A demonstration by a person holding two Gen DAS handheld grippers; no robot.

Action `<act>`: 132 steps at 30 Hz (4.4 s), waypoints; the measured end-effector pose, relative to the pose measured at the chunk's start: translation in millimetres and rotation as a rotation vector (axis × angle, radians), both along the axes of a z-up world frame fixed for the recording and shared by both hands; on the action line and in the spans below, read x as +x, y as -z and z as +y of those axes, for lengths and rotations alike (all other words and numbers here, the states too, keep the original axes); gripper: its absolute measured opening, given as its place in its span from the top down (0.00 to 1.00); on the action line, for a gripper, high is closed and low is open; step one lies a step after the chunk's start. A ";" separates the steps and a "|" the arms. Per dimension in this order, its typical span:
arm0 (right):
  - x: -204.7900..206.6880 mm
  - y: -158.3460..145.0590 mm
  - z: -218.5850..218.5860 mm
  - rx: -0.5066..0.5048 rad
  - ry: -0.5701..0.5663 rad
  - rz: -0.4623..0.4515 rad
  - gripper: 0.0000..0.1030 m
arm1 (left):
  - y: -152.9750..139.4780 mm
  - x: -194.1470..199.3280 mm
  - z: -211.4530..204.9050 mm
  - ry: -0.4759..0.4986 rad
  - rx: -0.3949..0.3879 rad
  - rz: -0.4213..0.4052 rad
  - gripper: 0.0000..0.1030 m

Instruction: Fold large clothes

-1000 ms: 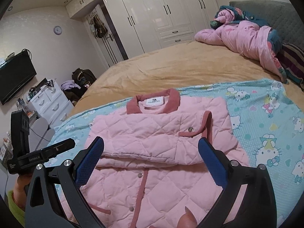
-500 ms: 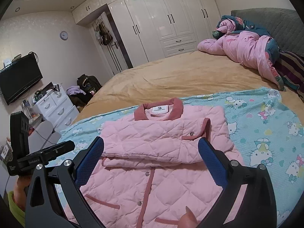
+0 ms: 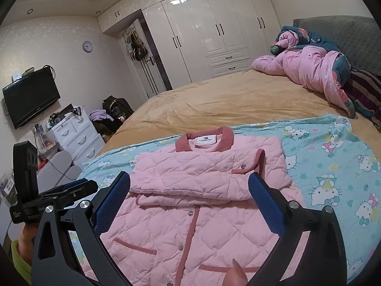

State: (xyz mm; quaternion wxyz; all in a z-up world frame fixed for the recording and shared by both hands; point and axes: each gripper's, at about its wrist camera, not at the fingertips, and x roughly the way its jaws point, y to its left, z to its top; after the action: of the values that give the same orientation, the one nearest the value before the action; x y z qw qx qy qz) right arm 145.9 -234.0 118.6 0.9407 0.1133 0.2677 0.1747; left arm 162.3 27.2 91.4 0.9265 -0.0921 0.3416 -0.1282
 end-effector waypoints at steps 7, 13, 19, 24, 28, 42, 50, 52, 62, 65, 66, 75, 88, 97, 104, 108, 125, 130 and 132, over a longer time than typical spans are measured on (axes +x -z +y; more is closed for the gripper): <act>-14.1 4.4 -3.7 -0.005 -0.006 0.002 0.04 | 4.9 -15.9 -3.7 -0.010 0.013 -0.006 0.09; -25.8 11.0 -4.4 -0.010 -0.017 0.013 0.04 | 13.3 -26.6 -5.0 -0.016 0.024 0.006 0.09; -38.5 22.3 -4.6 -0.031 -0.030 0.028 0.04 | 23.1 -39.6 -4.2 -0.027 0.034 0.009 0.09; -45.9 36.9 -6.7 -0.045 -0.038 0.056 0.04 | 33.8 -47.0 -1.4 -0.042 0.043 0.019 0.09; -51.7 46.2 -7.4 -0.052 -0.041 0.066 0.04 | 44.8 -53.6 2.5 -0.059 0.038 0.029 0.09; -56.6 77.1 -8.7 -0.089 -0.070 0.124 0.04 | 87.4 -78.5 21.4 -0.104 0.045 0.101 0.09; -62.9 90.5 -22.1 -0.095 -0.045 0.148 0.04 | 108.2 -91.7 44.6 -0.159 0.036 0.149 0.09; -63.5 95.7 -25.9 -0.096 -0.039 0.160 0.04 | 114.2 -94.7 50.5 -0.172 0.034 0.164 0.09; -71.2 116.7 -38.1 -0.109 -0.021 0.199 0.04 | 134.8 -102.7 66.7 -0.203 0.070 0.222 0.09; -74.6 121.7 -42.9 -0.119 -0.017 0.206 0.04 | 144.7 -104.2 70.4 -0.197 0.091 0.247 0.09; -76.5 125.1 -45.8 -0.128 -0.013 0.211 0.04 | 147.5 -104.2 71.5 -0.198 0.097 0.255 0.09; -85.5 149.6 -74.4 -0.166 0.046 0.272 0.04 | 167.9 -106.3 103.9 -0.263 0.116 0.322 0.09; -103.8 173.0 -114.2 -0.216 0.102 0.325 0.04 | 199.6 -109.1 138.7 -0.276 -0.004 0.421 0.09; -122.4 189.6 -134.6 -0.237 0.123 0.395 0.04 | 200.2 -112.4 115.0 -0.181 0.007 0.420 0.09; -128.6 203.8 -139.8 -0.228 0.054 0.472 0.04 | 194.3 -120.9 103.7 -0.128 0.056 0.394 0.29; -128.3 220.7 -129.7 -0.223 -0.040 0.536 0.04 | 195.9 -126.7 108.5 -0.128 0.045 0.400 0.32; -141.8 205.2 -132.9 -0.081 -0.156 0.433 0.78 | 206.2 -124.7 107.4 -0.148 0.053 0.459 0.20; -140.4 169.9 -142.0 0.039 -0.176 0.325 0.81 | 203.5 -131.8 97.1 -0.128 0.086 0.433 0.37; -138.2 159.2 -142.1 0.051 -0.179 0.300 0.81 | 198.7 -138.1 86.0 -0.100 0.134 0.392 0.50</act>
State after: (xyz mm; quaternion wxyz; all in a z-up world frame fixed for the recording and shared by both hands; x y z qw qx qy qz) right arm 7.7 -376.1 -40.7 0.8676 0.1375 0.4097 0.2458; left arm 24.2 113.3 -107.3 0.8514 -0.0705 0.5182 -0.0387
